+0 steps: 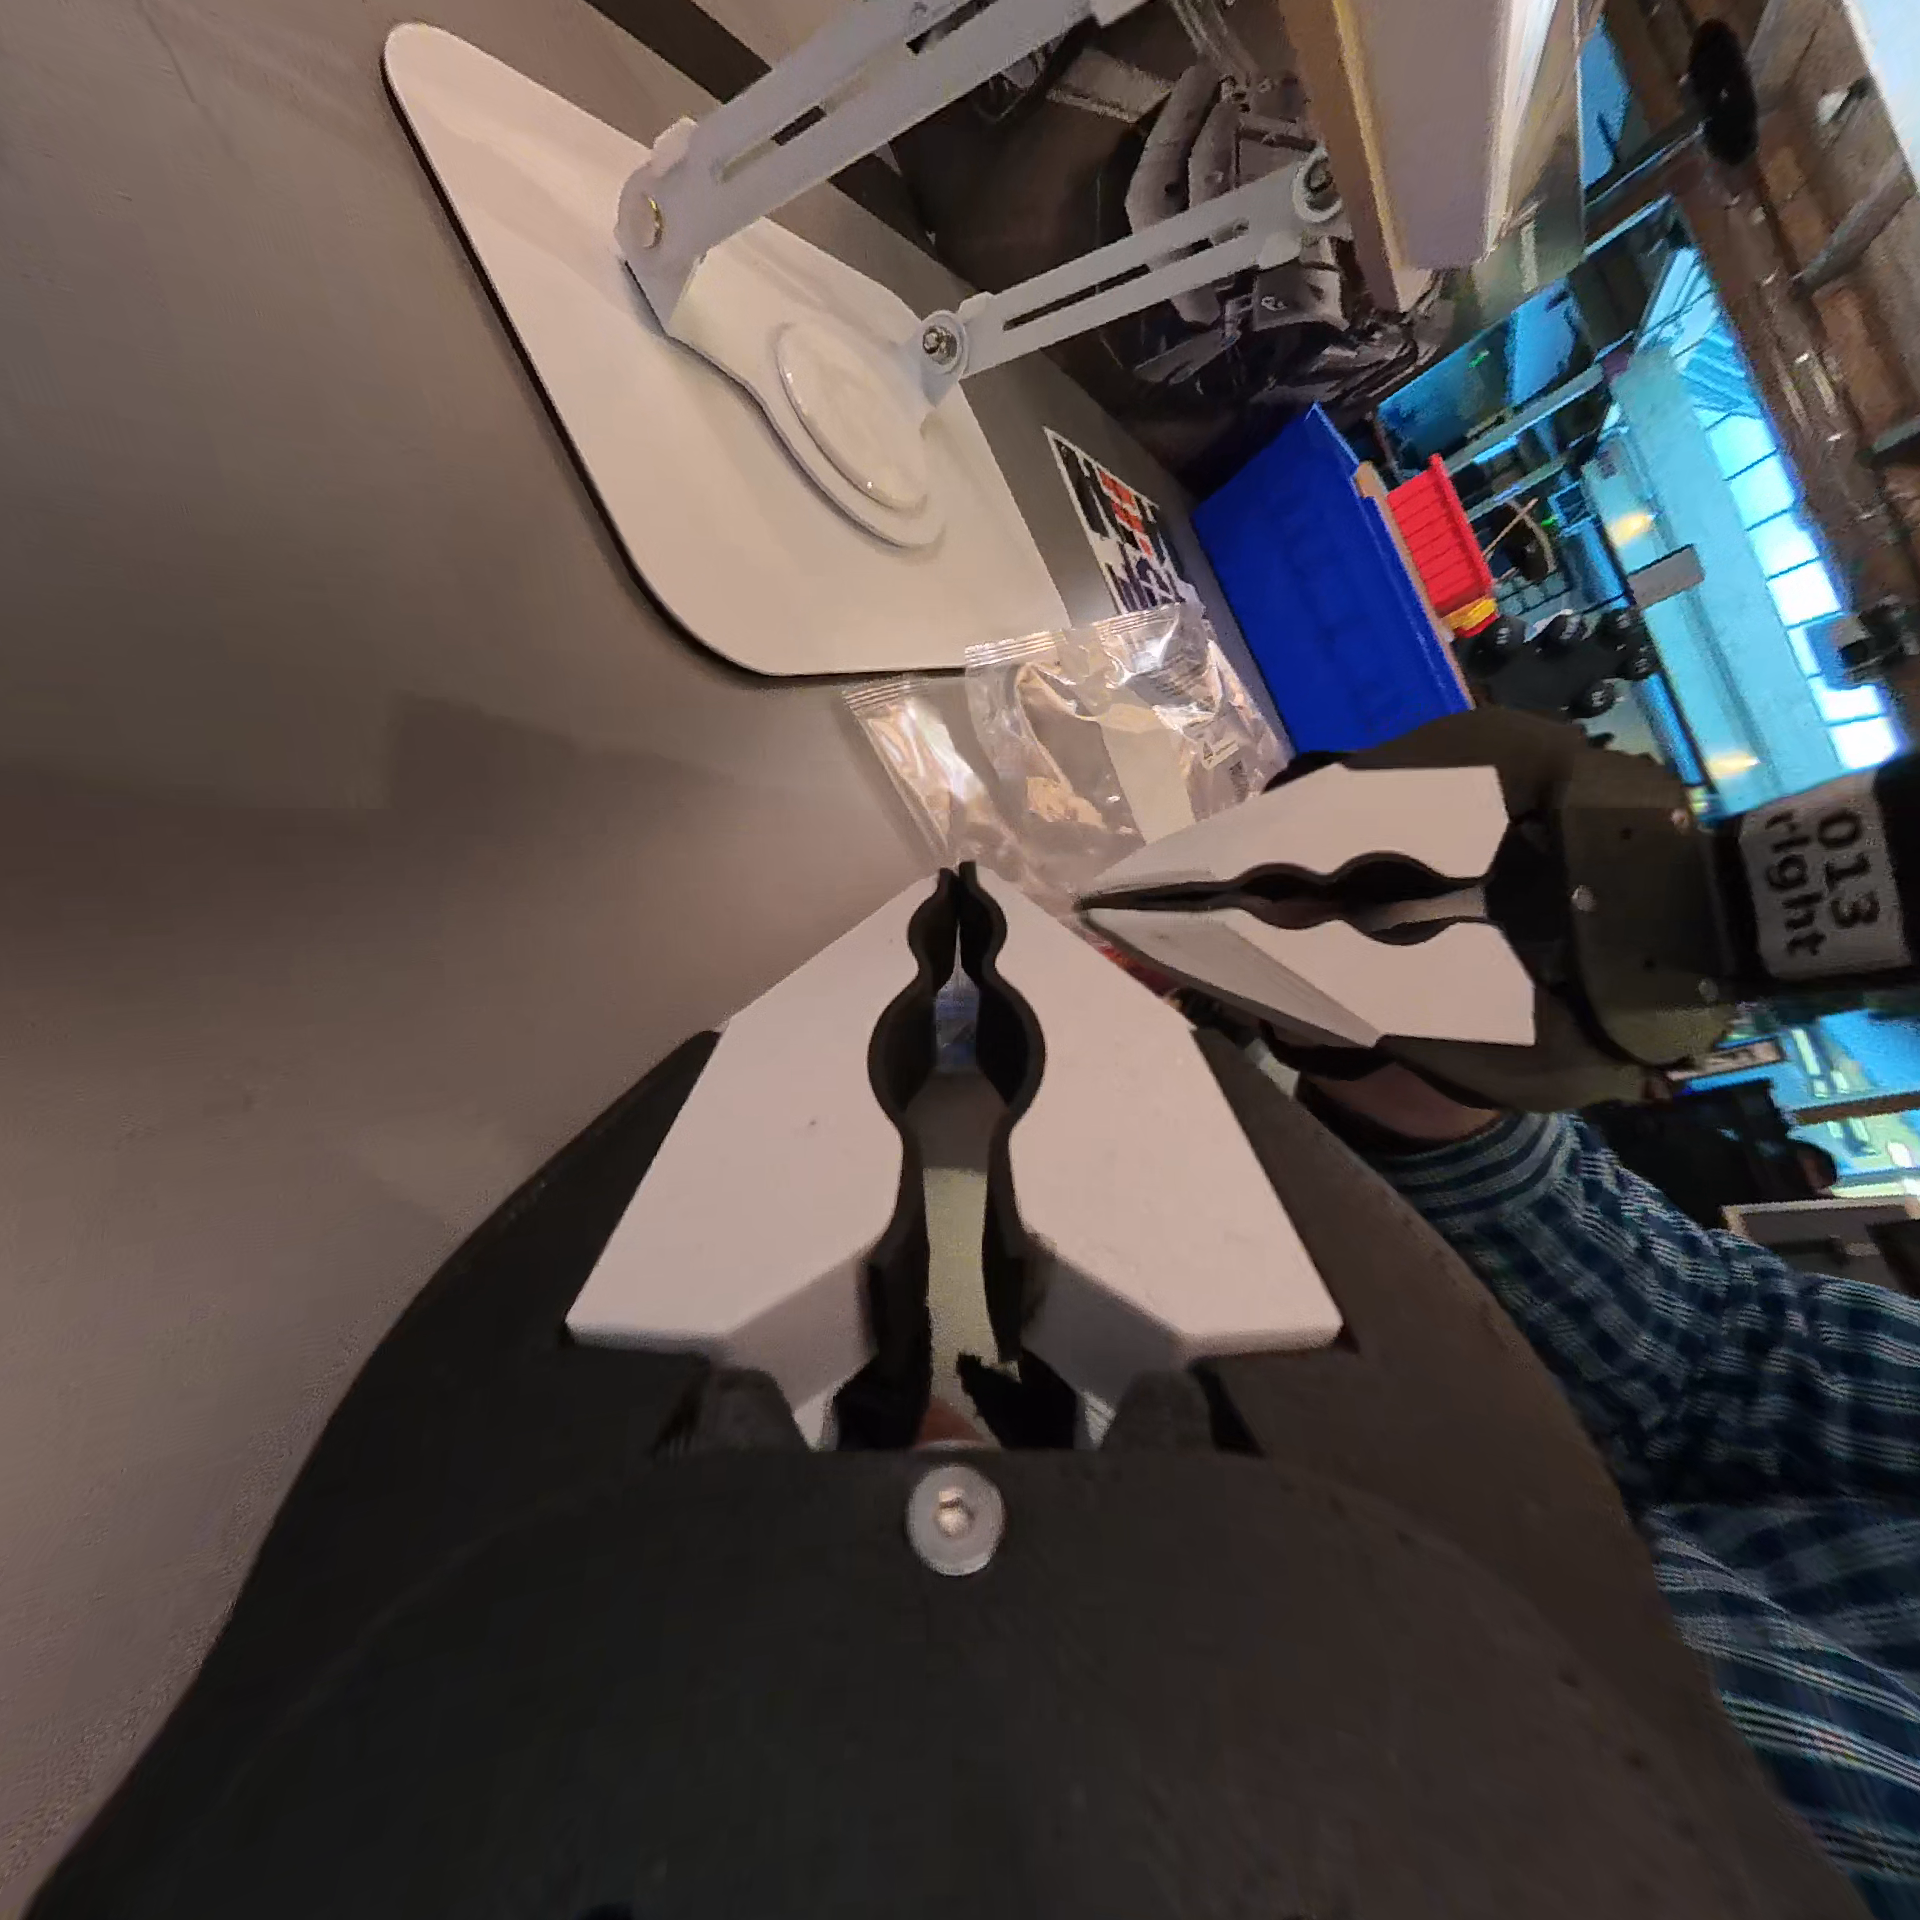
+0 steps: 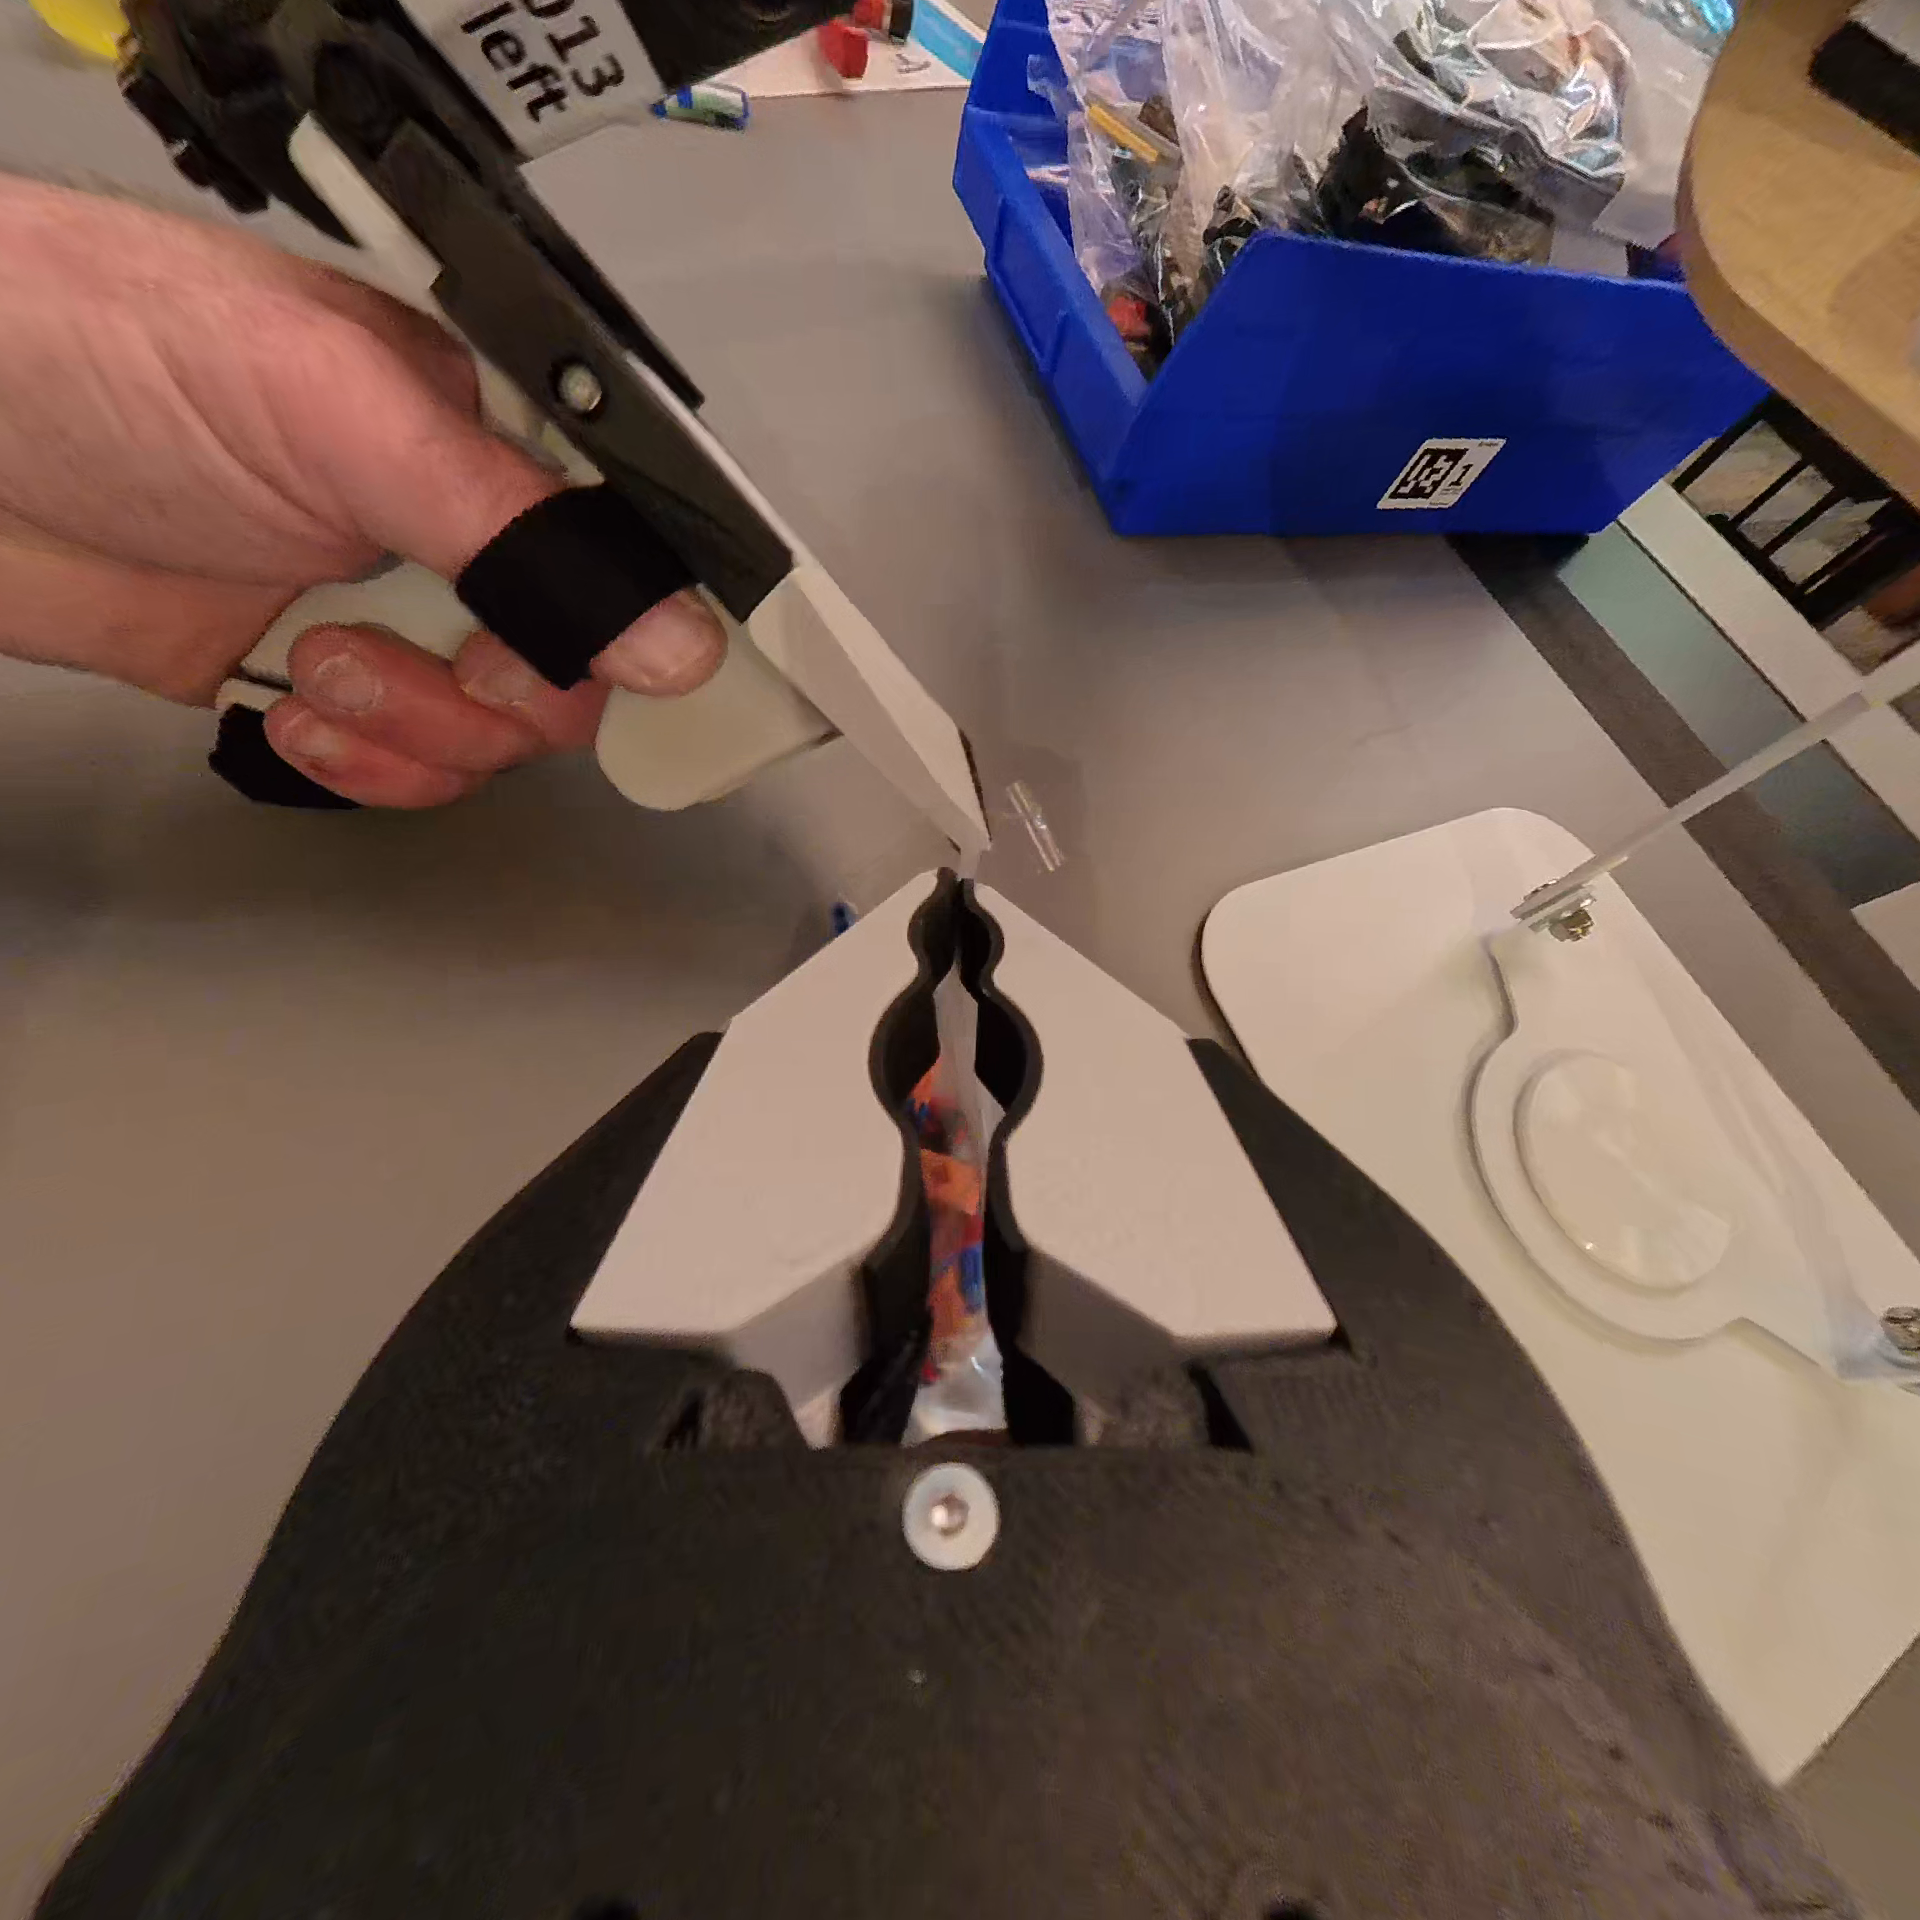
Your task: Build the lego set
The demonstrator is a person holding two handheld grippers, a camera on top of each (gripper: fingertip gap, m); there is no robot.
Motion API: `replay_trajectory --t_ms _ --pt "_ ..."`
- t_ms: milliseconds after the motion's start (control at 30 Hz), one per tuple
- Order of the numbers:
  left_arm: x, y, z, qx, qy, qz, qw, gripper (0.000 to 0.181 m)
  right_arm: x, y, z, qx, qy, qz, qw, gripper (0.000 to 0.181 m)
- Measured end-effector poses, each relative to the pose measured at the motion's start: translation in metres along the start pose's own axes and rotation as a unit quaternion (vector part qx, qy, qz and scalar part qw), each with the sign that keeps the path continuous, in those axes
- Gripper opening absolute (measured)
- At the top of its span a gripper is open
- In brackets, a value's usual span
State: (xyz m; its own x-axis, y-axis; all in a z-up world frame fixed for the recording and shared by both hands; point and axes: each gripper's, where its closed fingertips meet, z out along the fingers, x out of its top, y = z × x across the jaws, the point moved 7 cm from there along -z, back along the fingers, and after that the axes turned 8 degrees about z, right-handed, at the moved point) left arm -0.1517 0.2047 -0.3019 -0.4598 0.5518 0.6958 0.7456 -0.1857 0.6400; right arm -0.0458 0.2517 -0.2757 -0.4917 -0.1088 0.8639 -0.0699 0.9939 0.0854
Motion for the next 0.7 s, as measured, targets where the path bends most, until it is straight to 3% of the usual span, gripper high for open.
replay_trajectory --t_ms 267,400,567,700 --pt "0.000 0.000 0.004 0.006 0.005 -0.026 1.000 0.000 -0.001 -0.013 0.003 -0.059 -0.015 -0.077 0.995 0.000" --pt "-0.008 -0.007 0.006 0.006 0.007 -0.054 0.998 0.000 -0.009 -0.012 0.007 -0.052 -0.021 -0.046 0.997 0.000" --pt "-0.010 -0.013 0.009 0.023 0.009 -0.064 0.998 0.000 -0.014 0.004 0.011 -0.013 -0.018 0.078 0.997 0.000" --pt "-0.010 -0.014 0.011 0.039 0.015 -0.073 0.996 0.000 -0.016 -0.006 0.015 -0.045 -0.032 0.022 0.998 0.000"
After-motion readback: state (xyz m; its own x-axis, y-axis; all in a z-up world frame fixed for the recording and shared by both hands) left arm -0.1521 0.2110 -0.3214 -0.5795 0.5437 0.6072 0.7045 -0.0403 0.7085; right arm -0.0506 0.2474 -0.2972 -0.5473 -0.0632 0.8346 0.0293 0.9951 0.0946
